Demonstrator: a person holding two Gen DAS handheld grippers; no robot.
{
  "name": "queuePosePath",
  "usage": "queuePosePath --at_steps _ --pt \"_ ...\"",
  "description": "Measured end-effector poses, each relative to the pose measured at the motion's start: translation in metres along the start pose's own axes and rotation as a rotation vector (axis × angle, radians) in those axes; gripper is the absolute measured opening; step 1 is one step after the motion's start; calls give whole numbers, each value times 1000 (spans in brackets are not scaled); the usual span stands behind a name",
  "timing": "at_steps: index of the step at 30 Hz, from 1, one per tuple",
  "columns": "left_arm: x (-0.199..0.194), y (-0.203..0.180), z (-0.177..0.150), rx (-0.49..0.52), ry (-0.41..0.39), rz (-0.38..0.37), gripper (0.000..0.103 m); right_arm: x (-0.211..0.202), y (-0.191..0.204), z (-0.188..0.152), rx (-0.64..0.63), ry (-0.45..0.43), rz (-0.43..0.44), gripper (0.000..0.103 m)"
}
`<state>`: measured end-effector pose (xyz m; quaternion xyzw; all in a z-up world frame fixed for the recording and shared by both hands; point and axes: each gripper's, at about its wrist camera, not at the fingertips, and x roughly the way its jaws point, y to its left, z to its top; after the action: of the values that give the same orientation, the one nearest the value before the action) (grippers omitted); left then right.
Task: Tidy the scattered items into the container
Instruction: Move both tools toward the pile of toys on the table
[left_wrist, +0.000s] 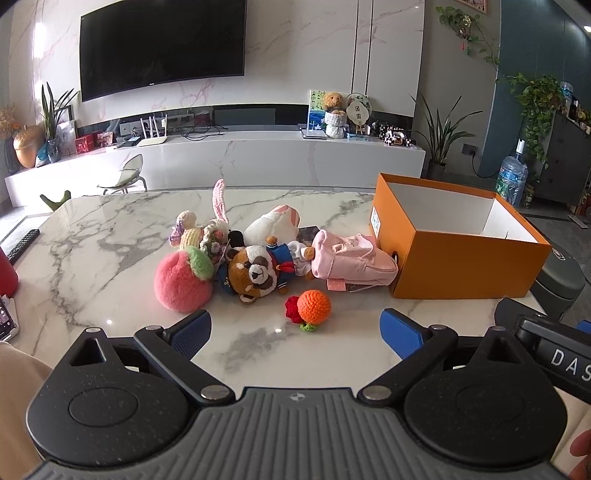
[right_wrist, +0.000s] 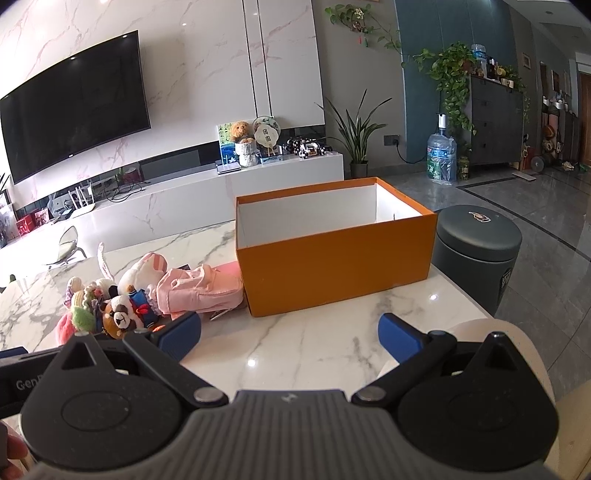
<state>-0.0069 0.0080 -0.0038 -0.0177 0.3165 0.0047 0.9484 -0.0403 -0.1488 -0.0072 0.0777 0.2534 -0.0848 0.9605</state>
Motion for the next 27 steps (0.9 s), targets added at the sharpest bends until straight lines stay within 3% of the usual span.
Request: queuePosePath --at_steps 27 --pt "9 4 -1 -7 23 15 103 5 2 -1 -9 25 -4 103"
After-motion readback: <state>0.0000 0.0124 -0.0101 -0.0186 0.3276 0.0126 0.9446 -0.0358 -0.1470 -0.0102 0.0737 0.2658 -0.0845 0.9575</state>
